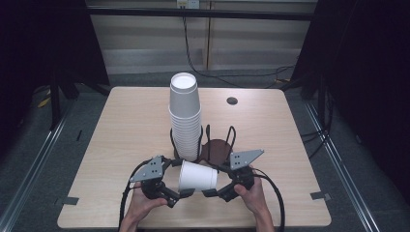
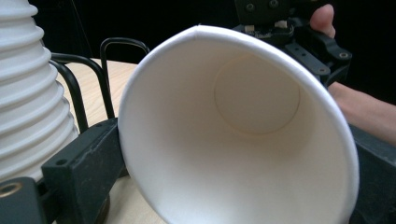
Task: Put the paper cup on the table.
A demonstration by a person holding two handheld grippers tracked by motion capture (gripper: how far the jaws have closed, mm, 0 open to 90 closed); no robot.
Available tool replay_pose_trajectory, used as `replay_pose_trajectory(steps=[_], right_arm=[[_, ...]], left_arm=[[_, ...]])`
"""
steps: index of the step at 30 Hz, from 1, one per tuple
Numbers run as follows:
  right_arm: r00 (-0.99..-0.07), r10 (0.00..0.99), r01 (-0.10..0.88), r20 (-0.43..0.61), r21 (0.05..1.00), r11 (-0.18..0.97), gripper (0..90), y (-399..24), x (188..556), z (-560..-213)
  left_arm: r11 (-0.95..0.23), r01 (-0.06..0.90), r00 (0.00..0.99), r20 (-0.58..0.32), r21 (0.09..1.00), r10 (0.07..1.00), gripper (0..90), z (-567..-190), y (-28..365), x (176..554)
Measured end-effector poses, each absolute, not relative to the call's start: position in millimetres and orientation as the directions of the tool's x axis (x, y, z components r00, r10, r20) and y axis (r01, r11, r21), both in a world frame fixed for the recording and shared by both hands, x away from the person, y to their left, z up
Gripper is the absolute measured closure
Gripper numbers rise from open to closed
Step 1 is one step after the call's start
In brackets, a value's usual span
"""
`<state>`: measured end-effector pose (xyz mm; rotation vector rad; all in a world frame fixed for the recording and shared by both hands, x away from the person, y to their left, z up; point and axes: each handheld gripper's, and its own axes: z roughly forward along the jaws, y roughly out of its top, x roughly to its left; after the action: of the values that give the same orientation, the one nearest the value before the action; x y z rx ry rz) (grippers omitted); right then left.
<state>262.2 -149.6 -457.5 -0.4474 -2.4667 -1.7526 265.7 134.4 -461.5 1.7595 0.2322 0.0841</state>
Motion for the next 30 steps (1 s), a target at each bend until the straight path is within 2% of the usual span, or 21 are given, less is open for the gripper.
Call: replay_pose_trajectory(steps=[7,15,24,30], right_arm=[[-0.958,0.177,0.271,0.225,0.912,0.309,24.7,-148.4,262.3,-458.9],[-0.958,0.177,0.272,0.227,0.914,0.301,23.9,-151.7,262.0,-461.5],[-0.956,0.209,0.259,0.203,0.922,0.287,20.8,-151.9,260.3,-463.2],[-0.953,0.24,0.247,0.185,0.933,0.261,16.5,-154.0,258.2,-462.4]], left_arm=[[-0.18,0.13,0.979,-0.098,0.975,0.178,2.9,-462.0,128.8,268.9],[-0.19,0.124,0.983,-0.094,0.974,0.16,6.3,-457.3,128.5,269.5],[-0.141,0.133,0.984,-0.113,0.981,0.138,11.0,-455.5,130.9,270.2],[-0.162,0.131,0.983,-0.107,0.978,0.15,11.3,-454.4,130.2,269.7]])
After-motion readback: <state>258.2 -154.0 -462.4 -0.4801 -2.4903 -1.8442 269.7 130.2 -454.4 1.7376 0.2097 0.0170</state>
